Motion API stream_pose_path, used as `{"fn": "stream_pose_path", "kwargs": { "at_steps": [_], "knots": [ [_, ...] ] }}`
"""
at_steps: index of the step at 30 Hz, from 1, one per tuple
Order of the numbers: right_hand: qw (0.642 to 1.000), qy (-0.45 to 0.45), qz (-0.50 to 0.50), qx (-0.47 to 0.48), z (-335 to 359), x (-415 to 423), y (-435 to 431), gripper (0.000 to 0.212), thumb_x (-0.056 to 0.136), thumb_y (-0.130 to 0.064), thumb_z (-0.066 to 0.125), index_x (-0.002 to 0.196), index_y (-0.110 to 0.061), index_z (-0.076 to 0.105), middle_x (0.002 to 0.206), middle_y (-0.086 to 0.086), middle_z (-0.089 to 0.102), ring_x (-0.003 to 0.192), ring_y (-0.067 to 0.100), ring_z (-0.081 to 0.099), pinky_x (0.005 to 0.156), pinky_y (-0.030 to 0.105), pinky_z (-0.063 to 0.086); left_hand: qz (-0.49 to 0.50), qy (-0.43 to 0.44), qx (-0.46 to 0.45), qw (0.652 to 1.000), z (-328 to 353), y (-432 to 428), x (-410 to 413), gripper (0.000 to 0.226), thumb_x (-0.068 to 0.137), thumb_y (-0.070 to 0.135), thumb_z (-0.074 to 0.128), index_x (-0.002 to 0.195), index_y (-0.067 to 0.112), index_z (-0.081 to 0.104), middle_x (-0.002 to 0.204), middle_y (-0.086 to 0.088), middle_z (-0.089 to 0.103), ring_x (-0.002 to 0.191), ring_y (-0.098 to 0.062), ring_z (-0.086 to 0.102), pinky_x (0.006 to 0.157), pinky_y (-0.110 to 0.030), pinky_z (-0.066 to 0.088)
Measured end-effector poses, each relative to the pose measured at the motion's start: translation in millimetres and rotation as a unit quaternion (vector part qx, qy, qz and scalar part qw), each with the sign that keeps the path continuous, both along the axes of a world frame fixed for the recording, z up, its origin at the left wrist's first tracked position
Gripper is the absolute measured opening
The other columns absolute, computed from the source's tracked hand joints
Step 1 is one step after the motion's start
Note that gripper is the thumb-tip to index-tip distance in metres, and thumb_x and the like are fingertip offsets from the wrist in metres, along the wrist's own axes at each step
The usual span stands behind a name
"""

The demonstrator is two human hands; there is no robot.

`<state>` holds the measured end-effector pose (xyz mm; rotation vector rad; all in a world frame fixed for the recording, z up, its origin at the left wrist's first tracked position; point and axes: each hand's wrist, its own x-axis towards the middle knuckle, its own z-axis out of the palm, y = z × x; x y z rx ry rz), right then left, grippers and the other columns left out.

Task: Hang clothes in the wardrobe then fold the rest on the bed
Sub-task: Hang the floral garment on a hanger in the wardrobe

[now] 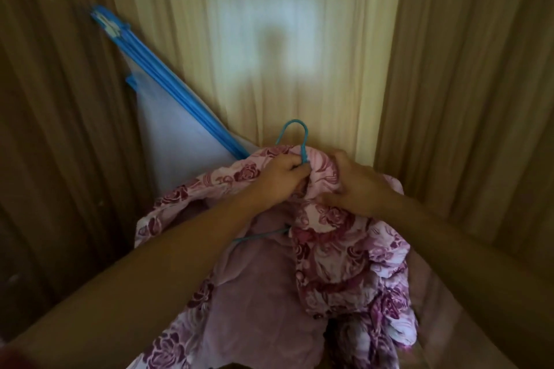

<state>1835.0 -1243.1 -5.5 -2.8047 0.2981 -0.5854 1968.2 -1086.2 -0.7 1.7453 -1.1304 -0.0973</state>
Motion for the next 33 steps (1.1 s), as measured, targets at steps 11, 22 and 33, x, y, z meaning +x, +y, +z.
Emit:
{"fn": "stream_pose_path", "kwargs": {
  "at_steps": [11, 22, 33],
  "knots": [
    [1.000, -0.011, 0.021, 0.002, -15, 9, -27, 0.074, 0.092, -0.035, 0.070, 0.154, -0.020, 0.032, 0.130, 0.014, 0.066, 0.117, 0.037, 0.063, 0.092, 0.041, 0.052, 0.180, -0.082, 0.408, 0.892, 21, 145, 82, 0.086, 0.079, 0.063, 0.074, 0.149, 0.022, 0.045, 0.148, -0.004, 0.052, 0.131, -0.025, 0.052, 0.112, -0.039, 0.039],
    [0.983, -0.127, 0.071, 0.113, 9, 15, 9, 0.039, 0.083, -0.044, 0.063, 0.120, -0.039, 0.052, 0.109, -0.001, 0.071, 0.105, 0.029, 0.067, 0.080, 0.035, 0.049, 0.224, -0.030, 0.088, 0.970, 56, 95, 32, 0.019, 0.092, 0.034, 0.058, 0.078, 0.024, 0.067, 0.081, 0.005, 0.067, 0.077, -0.010, 0.063, 0.060, -0.019, 0.043],
    [0.959, -0.254, -0.042, 0.122, 109, -45, 1, 0.034, 0.068, -0.043, 0.063, 0.100, -0.031, 0.060, 0.094, -0.003, 0.073, 0.091, 0.026, 0.067, 0.083, 0.047, 0.055, 0.161, -0.322, 0.098, 0.928, 80, 76, 22, 0.068, 0.088, 0.080, 0.041, 0.149, 0.060, 0.017, 0.133, 0.002, 0.059, 0.119, -0.019, 0.057, 0.086, -0.029, 0.042]
  ]
}}
